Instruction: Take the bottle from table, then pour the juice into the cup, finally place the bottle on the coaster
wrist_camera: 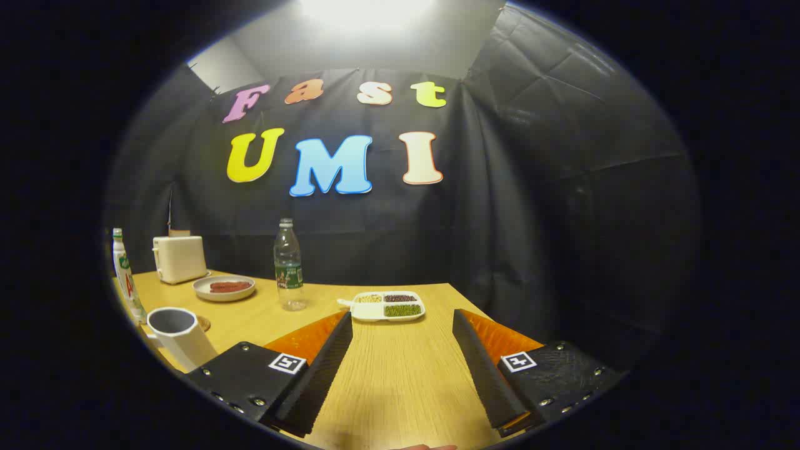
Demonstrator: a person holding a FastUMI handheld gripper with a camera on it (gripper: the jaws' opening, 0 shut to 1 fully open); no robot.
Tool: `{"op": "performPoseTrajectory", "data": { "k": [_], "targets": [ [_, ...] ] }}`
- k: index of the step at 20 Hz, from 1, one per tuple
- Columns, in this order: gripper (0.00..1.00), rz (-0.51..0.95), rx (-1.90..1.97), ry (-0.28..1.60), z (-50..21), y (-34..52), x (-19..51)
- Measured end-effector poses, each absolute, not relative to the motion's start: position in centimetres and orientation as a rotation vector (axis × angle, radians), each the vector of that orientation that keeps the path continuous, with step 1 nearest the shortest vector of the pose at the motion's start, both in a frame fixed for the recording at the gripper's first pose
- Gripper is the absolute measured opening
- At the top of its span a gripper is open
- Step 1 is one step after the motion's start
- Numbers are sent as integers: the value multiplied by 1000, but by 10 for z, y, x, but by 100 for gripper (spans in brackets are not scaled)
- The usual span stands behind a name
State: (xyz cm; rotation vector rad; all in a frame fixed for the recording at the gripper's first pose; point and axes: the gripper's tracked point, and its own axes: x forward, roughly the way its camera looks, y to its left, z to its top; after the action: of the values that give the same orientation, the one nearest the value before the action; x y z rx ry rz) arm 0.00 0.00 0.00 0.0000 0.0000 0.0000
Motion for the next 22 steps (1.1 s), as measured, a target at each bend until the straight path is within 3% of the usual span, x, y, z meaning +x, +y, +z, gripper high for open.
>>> {"op": "performPoseTrajectory", "data": {
  "k": [7, 14, 22],
  "targets": [
    [98, -138, -84, -20, 70, 47, -34],
    [98, 85, 54, -92, 107, 216, -90],
    [98, 339, 54, -74, 78, 368, -140]
  ]
}}
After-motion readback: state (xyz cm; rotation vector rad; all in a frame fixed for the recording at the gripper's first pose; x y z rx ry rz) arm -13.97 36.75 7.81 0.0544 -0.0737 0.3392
